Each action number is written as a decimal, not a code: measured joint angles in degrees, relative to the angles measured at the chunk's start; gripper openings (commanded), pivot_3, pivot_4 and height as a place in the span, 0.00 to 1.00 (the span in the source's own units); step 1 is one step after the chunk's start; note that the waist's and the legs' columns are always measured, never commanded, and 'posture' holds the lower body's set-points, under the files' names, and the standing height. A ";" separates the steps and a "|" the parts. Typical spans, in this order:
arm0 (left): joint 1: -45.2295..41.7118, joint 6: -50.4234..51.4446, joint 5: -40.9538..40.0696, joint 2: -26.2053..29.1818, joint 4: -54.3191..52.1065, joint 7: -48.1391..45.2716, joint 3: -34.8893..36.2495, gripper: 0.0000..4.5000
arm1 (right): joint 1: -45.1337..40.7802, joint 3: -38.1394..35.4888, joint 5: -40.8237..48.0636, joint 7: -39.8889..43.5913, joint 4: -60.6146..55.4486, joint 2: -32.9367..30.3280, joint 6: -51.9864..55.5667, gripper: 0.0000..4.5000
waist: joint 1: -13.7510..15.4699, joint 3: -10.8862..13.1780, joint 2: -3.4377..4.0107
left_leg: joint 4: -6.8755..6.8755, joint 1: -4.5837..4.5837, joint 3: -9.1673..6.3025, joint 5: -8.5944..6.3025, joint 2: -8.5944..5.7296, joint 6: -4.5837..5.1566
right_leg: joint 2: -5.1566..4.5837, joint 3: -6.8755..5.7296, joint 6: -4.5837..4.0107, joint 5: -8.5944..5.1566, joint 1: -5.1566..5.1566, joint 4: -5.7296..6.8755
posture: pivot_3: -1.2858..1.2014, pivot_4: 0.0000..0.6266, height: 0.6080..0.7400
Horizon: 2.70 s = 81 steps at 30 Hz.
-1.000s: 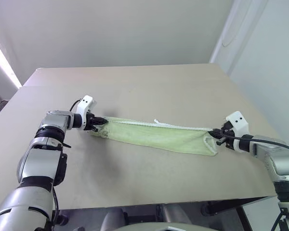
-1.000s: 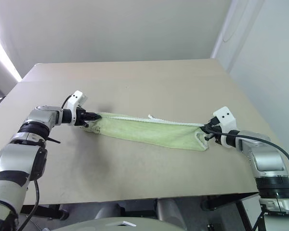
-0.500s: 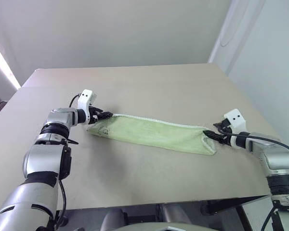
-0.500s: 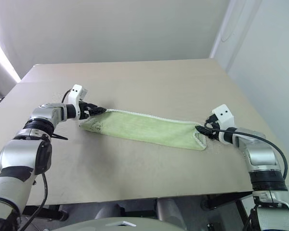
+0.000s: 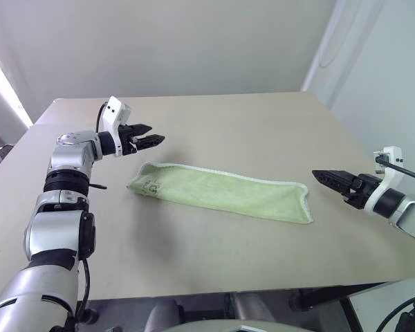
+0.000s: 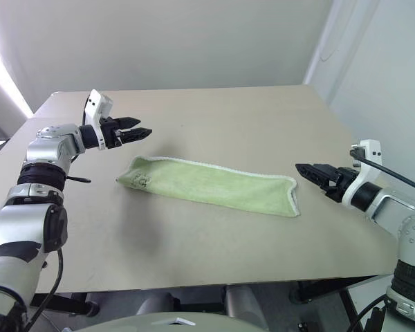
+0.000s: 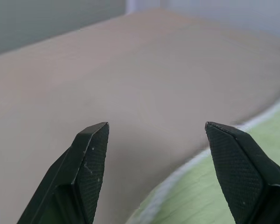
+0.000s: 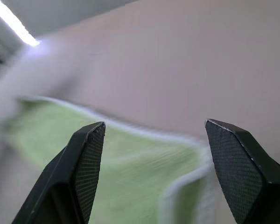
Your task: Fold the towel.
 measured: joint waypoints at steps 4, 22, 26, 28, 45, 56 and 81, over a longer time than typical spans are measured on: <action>6.30 4.32 -1.20 0.74 -9.79 -5.58 -3.52 0.77 | 0.79 -7.10 9.08 -6.70 1.18 4.35 10.53 0.79 | -0.25 0.01 0.00 | 0.08 0.02 -0.01 0.00 0.01 0.00 | 0.01 0.00 -0.02 0.01 -0.03 0.15 | 0.52 0.00 0.79; 12.56 8.03 -3.53 -2.50 -24.96 -15.14 -15.63 0.77 | 14.55 -1.78 38.37 -38.73 7.42 13.19 2.99 0.79 | -0.79 0.04 0.18 | 0.00 0.01 0.03 0.00 0.03 0.01 | 0.06 0.09 -0.01 -0.01 -0.09 -0.01 | 0.52 0.00 0.79; 11.13 7.86 -3.54 -2.52 -24.85 -15.11 -15.62 0.77 | 14.77 2.63 44.43 -44.13 7.50 12.34 -4.42 0.79 | -0.84 0.00 0.24 | -0.04 -0.01 0.01 0.00 0.04 0.01 | 0.06 0.08 0.00 0.00 -0.09 -0.21 | 0.52 0.00 0.79; 11.10 7.67 -3.54 -2.52 -24.36 -15.08 -15.62 0.77 | 14.83 4.34 45.44 -46.17 7.50 12.04 -7.67 0.79 | -0.80 -0.01 0.26 | -0.12 -0.03 0.01 -0.01 0.04 0.03 | 0.06 0.08 0.00 0.00 -0.10 -0.31 | 0.52 0.00 0.79; 11.27 5.46 -3.47 -1.34 -21.79 -13.77 -15.58 0.77 | 25.02 9.31 54.75 -49.31 3.18 4.57 -20.32 0.79 | -0.57 -0.05 0.32 | -0.17 -0.44 -0.07 -0.06 0.06 0.12 | 0.08 0.04 0.04 -0.03 -0.20 -0.52 | 0.52 0.00 0.79; 11.35 4.64 -3.48 -1.35 -21.41 -13.85 -15.59 0.77 | 19.94 16.24 53.12 -49.12 4.89 4.73 -24.87 0.79 | -0.40 -0.06 0.34 | -0.16 -0.58 -0.07 -0.06 0.06 0.12 | 0.07 0.04 0.04 -0.03 -0.25 -0.56 | 0.52 0.00 0.79; 12.95 3.41 -3.37 -0.35 -20.63 -12.68 -15.60 0.77 | 25.06 15.03 53.43 -44.95 4.56 3.21 -26.72 0.79 | -0.19 -0.11 0.36 | -0.04 -0.65 -0.13 -0.06 0.04 0.13 | 0.06 0.02 0.04 -0.03 -0.23 -0.57 | 0.52 0.00 0.79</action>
